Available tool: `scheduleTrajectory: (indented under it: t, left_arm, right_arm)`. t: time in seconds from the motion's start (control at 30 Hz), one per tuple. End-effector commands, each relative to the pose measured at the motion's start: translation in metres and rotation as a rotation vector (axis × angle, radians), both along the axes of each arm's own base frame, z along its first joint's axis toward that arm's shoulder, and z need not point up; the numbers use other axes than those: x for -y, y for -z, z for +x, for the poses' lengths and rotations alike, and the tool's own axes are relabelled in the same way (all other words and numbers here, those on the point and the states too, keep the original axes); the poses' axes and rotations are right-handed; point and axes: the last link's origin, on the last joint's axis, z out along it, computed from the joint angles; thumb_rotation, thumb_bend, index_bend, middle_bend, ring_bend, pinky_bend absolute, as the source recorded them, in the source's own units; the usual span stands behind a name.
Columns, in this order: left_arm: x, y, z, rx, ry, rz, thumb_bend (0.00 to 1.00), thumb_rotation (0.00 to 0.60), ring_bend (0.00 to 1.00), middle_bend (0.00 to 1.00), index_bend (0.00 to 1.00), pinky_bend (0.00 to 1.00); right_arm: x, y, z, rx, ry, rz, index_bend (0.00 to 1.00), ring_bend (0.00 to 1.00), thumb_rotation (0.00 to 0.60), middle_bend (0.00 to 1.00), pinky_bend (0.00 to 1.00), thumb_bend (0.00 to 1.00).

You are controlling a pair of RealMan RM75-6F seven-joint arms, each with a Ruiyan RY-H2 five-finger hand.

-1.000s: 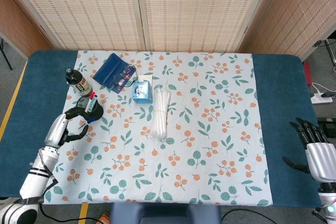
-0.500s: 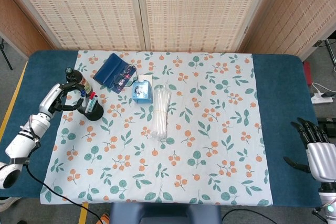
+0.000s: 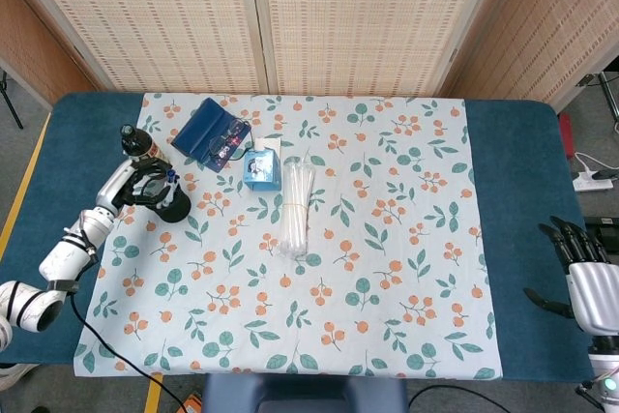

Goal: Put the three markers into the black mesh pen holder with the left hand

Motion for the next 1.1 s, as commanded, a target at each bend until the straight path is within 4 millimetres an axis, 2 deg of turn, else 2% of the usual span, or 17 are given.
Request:
scheduleTrajectory:
  t: [0.03,0.27,0.43,0.53,0.6,0.7,0.77,0.83,0.9,0.97,1.1]
  left_arm:
    - [-0.008,0.006,0.001,-0.011,-0.004,-0.003,0.40,0.600,0.21,0.59,0.53,0.18]
    - [-0.011,0.008,-0.008,-0.044,-0.026,-0.016,0.40,0.600,0.19,0.56,0.53,0.17]
    - [-0.010,0.004,-0.014,-0.074,-0.014,-0.012,0.40,0.600,0.10,0.35,0.47,0.14]
    - [-0.007,0.001,-0.014,-0.097,0.009,-0.020,0.41,0.600,0.03,0.20,0.39,0.12]
    - [-0.004,-0.001,-0.014,-0.139,0.037,-0.016,0.41,0.600,0.01,0.15,0.36,0.10]
    - [0.002,-0.004,-0.010,-0.192,0.087,-0.003,0.40,0.600,0.00,0.15,0.34,0.10]
    - [0.008,-0.008,-0.005,-0.231,0.132,0.042,0.40,0.600,0.02,0.19,0.33,0.11]
    - [0.025,-0.013,0.002,-0.308,0.200,0.130,0.40,0.600,0.06,0.25,0.32,0.15]
    - [0.055,-0.016,0.007,-0.436,0.263,0.206,0.40,0.600,0.09,0.27,0.28,0.17]
    - [0.085,-0.019,0.010,-0.575,0.308,0.290,0.40,0.600,0.09,0.24,0.24,0.18]
    - [0.144,-0.014,0.001,-0.844,0.300,0.434,0.40,0.600,0.06,0.13,0.14,0.18]
  right_arm:
    - [0.000,0.000,0.000,0.000,0.001,-0.001,0.15,0.09,0.600,0.06,0.14,0.00]
    - [0.001,0.002,-0.001,-0.003,0.006,0.009,0.15,0.09,0.600,0.06,0.14,0.00]
    - [0.002,0.004,-0.001,-0.004,0.007,0.016,0.15,0.09,0.600,0.06,0.14,0.00]
    - [0.002,0.005,0.000,-0.005,0.006,0.020,0.15,0.09,0.600,0.06,0.14,0.00]
    - [0.002,0.006,0.000,-0.004,0.007,0.025,0.15,0.09,0.600,0.06,0.14,0.00]
    - [0.002,0.006,0.000,0.001,0.005,0.025,0.15,0.09,0.600,0.06,0.14,0.00]
    - [0.002,0.005,0.001,0.002,0.002,0.021,0.15,0.09,0.600,0.06,0.14,0.00]
    - [0.001,0.004,0.001,0.006,-0.003,0.018,0.15,0.09,0.600,0.06,0.14,0.00]
    - [0.001,0.003,0.001,0.006,-0.003,0.016,0.15,0.09,0.600,0.06,0.14,0.00]
    - [0.001,0.003,0.000,0.005,0.000,0.019,0.15,0.09,0.600,0.06,0.14,0.00]
    - [0.000,0.005,0.002,0.009,-0.002,0.046,0.15,0.09,0.600,0.06,0.14,0.00]
